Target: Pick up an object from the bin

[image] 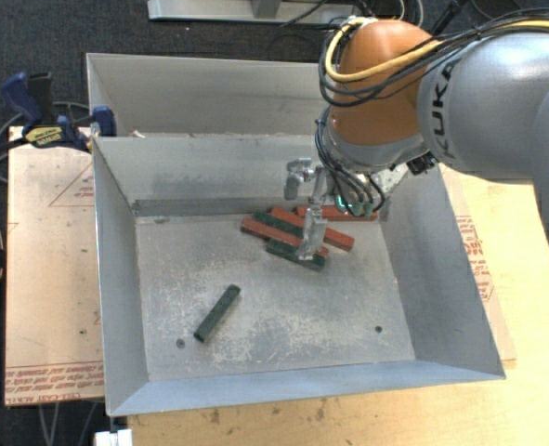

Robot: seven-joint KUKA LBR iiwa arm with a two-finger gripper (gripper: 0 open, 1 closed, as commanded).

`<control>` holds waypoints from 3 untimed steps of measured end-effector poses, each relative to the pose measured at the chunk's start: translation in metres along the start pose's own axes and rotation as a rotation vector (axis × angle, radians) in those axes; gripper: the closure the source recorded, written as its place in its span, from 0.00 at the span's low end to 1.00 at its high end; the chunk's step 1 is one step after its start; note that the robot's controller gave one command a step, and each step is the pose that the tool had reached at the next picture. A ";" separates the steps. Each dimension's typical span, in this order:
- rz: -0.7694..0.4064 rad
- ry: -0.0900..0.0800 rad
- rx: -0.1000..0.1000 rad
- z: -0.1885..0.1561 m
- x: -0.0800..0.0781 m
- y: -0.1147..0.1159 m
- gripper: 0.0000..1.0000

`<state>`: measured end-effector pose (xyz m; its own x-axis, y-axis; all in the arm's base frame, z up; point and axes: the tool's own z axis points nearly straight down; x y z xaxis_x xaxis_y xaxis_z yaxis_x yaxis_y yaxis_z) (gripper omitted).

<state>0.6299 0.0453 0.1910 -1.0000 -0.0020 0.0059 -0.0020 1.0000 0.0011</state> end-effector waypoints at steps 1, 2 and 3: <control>0.083 -0.002 0.000 0.110 -0.025 -0.029 0.00; -0.064 -0.010 -0.001 0.120 -0.022 0.039 0.00; -0.059 -0.018 -0.002 0.115 -0.025 0.037 1.00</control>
Offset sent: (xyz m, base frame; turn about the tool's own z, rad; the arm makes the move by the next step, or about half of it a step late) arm 0.0248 -0.0281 -0.1045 0.0829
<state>0.6536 0.0823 0.0756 -0.9980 -0.0613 -0.0124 -0.0613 0.9981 0.0030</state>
